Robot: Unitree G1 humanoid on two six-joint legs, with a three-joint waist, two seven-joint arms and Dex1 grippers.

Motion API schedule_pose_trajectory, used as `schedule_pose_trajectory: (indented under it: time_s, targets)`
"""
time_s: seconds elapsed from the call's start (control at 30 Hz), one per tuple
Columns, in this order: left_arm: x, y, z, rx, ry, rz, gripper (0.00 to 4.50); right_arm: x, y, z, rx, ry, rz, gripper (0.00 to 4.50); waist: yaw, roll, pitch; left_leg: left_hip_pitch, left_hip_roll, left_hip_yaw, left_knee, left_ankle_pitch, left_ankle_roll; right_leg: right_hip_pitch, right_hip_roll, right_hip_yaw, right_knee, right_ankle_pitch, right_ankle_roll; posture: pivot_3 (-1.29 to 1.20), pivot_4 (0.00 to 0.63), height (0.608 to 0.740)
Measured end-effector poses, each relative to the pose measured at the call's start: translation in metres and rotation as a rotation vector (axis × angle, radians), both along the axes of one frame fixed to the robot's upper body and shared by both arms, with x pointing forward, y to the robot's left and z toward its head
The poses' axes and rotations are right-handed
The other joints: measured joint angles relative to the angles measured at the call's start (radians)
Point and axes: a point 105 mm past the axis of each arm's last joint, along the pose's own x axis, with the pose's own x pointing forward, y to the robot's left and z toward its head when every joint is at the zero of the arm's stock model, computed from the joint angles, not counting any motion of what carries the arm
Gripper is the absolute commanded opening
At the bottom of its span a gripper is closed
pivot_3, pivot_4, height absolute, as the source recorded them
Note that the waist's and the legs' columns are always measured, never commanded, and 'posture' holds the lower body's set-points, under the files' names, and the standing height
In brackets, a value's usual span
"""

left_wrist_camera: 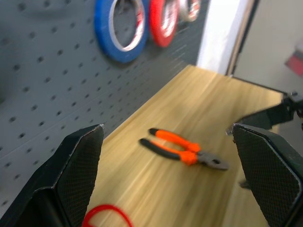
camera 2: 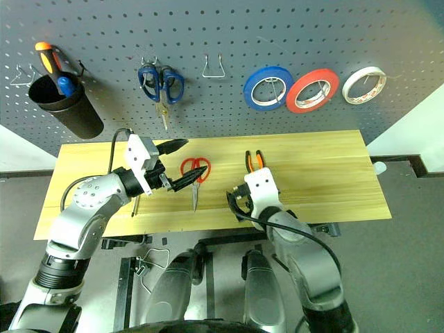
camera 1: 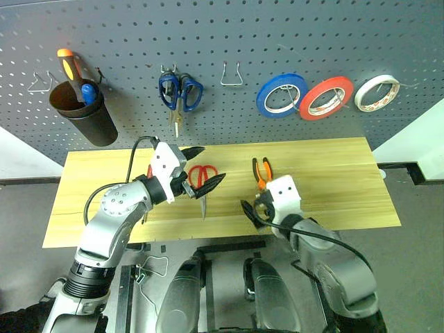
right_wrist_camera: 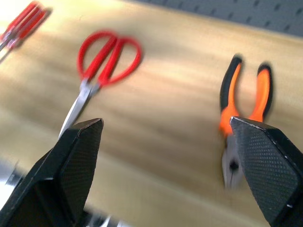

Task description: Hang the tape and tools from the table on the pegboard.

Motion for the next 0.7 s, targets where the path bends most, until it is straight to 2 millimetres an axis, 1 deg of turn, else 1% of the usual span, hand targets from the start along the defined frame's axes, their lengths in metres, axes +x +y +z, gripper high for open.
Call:
schedule_pose_trajectory:
  time_s: [0.07, 0.1, 0.23, 0.33, 0.4, 0.47, 0.6, 0.7]
  targets:
    - [0.001, 0.003, -0.004, 0.02, 0.008, 0.02, 4.5, 0.007, 0.008, 0.008, 0.029, -0.046, -0.017, 4.47, 0.0, 0.0, 0.0, 0.0, 0.0, 0.0, -0.002, 0.0, 0.0, 0.0, 0.0, 0.0, 0.0, -0.001, 0.001, 0.05, 0.381, 0.703]
    - [0.001, 0.006, -0.006, 0.033, 0.017, 0.032, 4.5, 0.011, 0.011, 0.009, 0.031, -0.058, -0.028, 4.47, 0.0, 0.0, 0.001, 0.0, 0.0, 0.0, -0.002, 0.0, 0.0, -0.001, 0.0, 0.0, 0.0, -0.001, 0.001, 0.05, 0.386, 0.703]
    - [0.003, 0.022, -0.021, 0.103, 0.071, 0.104, 4.5, 0.026, 0.019, 0.004, 0.023, -0.072, -0.069, 4.47, -0.002, 0.0, 0.012, 0.001, 0.0, 0.0, -0.003, 0.0, 0.0, -0.001, 0.0, 0.0, 0.0, -0.001, 0.001, 0.07, 0.415, 0.703]
    - [0.008, 0.036, -0.029, 0.157, 0.105, 0.176, 4.5, 0.031, 0.022, 0.004, 0.022, -0.086, -0.082, 4.47, 0.0, 0.002, 0.025, 0.0, 0.0, 0.0, -0.002, 0.0, 0.0, -0.001, 0.001, 0.0, 0.001, -0.001, 0.001, 0.07, 0.429, 0.703]
    - [0.007, 0.042, -0.033, 0.168, 0.13, 0.197, 4.5, 0.036, 0.024, 0.005, 0.018, -0.102, -0.092, 4.47, 0.0, 0.001, 0.033, 0.0, 0.0, 0.0, -0.002, 0.0, 0.0, -0.001, 0.0, 0.0, 0.001, -0.001, 0.001, 0.07, 0.438, 0.703]
    - [0.005, 0.045, -0.038, 0.171, 0.157, 0.206, 4.5, 0.041, 0.021, 0.004, 0.006, -0.112, -0.113, 4.47, 0.002, 0.002, 0.042, 0.0, 0.0, 0.0, -0.002, 0.0, 0.0, -0.001, 0.0, 0.0, 0.001, -0.001, 0.001, 0.07, 0.442, 0.703]
    - [0.002, 0.045, -0.043, 0.17, 0.188, 0.202, 4.5, 0.053, 0.01, -0.012, -0.041, -0.065, -0.199, 4.47, 0.002, 0.001, 0.049, -0.001, 0.0, 0.001, -0.002, 0.0, 0.0, -0.003, 0.0, 0.0, 0.001, -0.001, 0.001, 0.07, 0.446, 0.703]
    - [-0.003, 0.042, -0.044, 0.167, 0.193, 0.184, 4.5, 0.063, 0.001, -0.013, -0.071, -0.06, -0.248, 4.47, -0.001, 0.001, 0.054, -0.001, 0.0, 0.001, -0.003, 0.0, 0.0, -0.003, 0.0, 0.0, 0.001, -0.001, 0.001, 0.07, 0.448, 0.703]
